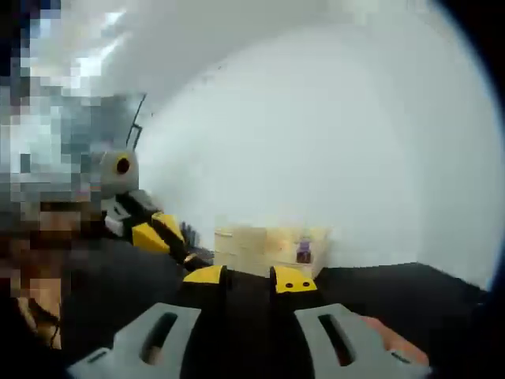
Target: Open the drawer, pick up the cosmetic bottles from the table one by one, place them into the drawer, release the gripper, close the drawer, and move the gripper away
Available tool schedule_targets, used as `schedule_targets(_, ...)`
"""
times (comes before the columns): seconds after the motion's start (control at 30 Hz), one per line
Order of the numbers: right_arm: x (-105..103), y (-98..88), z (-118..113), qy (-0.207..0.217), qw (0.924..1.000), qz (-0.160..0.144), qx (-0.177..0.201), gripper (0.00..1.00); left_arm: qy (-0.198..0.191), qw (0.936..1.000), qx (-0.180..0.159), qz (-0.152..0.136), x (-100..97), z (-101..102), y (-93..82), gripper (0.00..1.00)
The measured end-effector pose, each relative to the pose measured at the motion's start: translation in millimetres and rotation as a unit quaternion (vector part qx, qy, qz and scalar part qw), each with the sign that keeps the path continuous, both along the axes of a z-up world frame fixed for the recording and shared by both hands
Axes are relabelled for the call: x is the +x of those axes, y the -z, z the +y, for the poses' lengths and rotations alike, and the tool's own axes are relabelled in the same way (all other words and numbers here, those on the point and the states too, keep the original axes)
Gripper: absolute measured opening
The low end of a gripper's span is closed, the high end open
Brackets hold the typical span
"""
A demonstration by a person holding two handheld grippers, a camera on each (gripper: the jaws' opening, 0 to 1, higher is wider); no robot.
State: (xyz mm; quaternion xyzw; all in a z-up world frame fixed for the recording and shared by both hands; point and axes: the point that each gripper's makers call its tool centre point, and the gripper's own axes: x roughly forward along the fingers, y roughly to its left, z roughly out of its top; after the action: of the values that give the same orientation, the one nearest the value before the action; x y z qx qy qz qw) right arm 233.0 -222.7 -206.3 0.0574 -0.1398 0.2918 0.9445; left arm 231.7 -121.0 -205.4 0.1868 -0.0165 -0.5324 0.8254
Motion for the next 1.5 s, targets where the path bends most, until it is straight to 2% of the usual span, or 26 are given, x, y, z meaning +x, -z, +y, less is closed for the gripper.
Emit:
schedule_targets(0.07,2,-0.9,-7,-0.025,0.9971,0.033,0.064,0.18,-0.011,0.9991,-0.035,0.019,1.2,-6,2.6,0.06)
schedule_targets(0.1,4,2.7,-8,-0.044,0.9932,0.059,0.09,0.18,-0.015,0.9991,-0.032,0.022,2.1,-9,8.3,0.06)
schedule_targets(0.13,5,6.4,-7,-0.074,0.9858,0.089,0.122,0.18,-0.018,0.999,-0.033,0.026,4.0,-12,14.0,0.06)
schedule_targets(0.2,-1,9.5,1,-0.124,0.9754,0.114,0.142,0.17,-0.031,0.9974,-0.051,0.04,8.9,-14,16.2,0.06)
schedule_targets(0.27,-9,10.7,12,-0.165,0.9661,0.13,0.151,0.17,-0.036,0.9962,-0.063,0.048,12.7,-15,15.0,0.06)
schedule_targets(0.37,-11,26.3,27,-0.165,0.9705,0.15,0.094,0.17,-0.045,0.9923,-0.103,0.053,17.0,-17,-0.2,0.06)
schedule_targets(0.43,-13,35.2,38,-0.174,0.9663,0.174,0.076,0.18,-0.048,0.9894,-0.131,0.041,17.6,-17,-15.4,0.06)
schedule_targets(0.47,-14,38.9,42,-0.189,0.9595,0.194,0.079,0.18,-0.056,0.9862,-0.151,0.038,18.9,-17,-24.0,0.06)
schedule_targets(0.57,-22,38.5,54,-0.244,0.9405,0.215,0.097,0.21,-0.053,0.9773,-0.202,0.034,14.3,-22,-45.9,0.06)
schedule_targets(0.63,-31,38.7,62,-0.282,0.9287,0.221,0.096,0.24,-0.043,0.973,-0.225,0.032,8.5,-31,-55.2,0.06)
schedule_targets(0.7,-38,38.5,69,-0.308,0.9201,0.222,0.097,0.31,-0.037,0.9713,-0.233,0.032,3.0,-42,-56.6,0.06)
schedule_targets(0.77,-37,35.0,65,-0.308,0.9221,0.21,0.104,0.36,-0.028,0.9717,-0.232,0.035,-1.8,-52,-55.1,0.06)
schedule_targets(0.8,-35,28.9,59,-0.309,0.9203,0.205,0.125,0.36,-0.026,0.972,-0.231,0.034,-3.7,-55,-54.0,0.06)
schedule_targets(0.87,-33,20.5,51,-0.321,0.9067,0.212,0.173,0.41,-0.019,0.9721,-0.231,0.038,-3.5,-56,-53.0,0.06)
schedule_targets(0.9,-31,17.4,47,-0.323,0.9022,0.212,0.191,0.42,-0.017,0.9718,-0.232,0.039,-4.3,-57,-52.5,0.06)
schedule_targets(1.03,-26,11.7,35,-0.309,0.9046,0.198,0.217,0.42,-0.012,0.9719,-0.23,0.048,-6.7,-57,-48.6,0.06)
schedule_targets(1.13,-28,7.4,32,-0.316,0.8993,0.194,0.232,0.42,-0.011,0.9727,-0.226,0.051,-7.0,-56,-45.4,0.06)
schedule_targets(1.17,-28,6.8,32,-0.314,0.8997,0.192,0.234,0.42,-0.012,0.973,-0.225,0.051,-7.6,-56,-44.0,0.06)
schedule_targets(1.23,-26,6.3,30,-0.303,0.9058,0.185,0.232,0.41,-0.011,0.9728,-0.225,0.054,-8.3,-54,-42.4,0.06)
schedule_targets(1.3,-25,6.0,29,-0.301,0.9059,0.184,0.234,0.4,-0.01,0.9723,-0.226,0.06,-8.8,-53,-40.9,0.06)
schedule_targets(1.33,-25,5.0,27,-0.302,0.9039,0.184,0.241,0.4,-0.009,0.972,-0.227,0.061,-9.2,-53,-40.5,0.06)
schedule_targets(1.43,-22,-0.3,18,-0.309,0.8898,0.187,0.279,0.4,-0.005,0.9708,-0.23,0.066,-13.7,-56,-37.5,0.06)
schedule_targets(1.5,-20,-0.6,16,-0.308,0.8867,0.189,0.289,0.39,-0.003,0.9708,-0.23,0.067,-16.3,-58,-35.6,0.06)
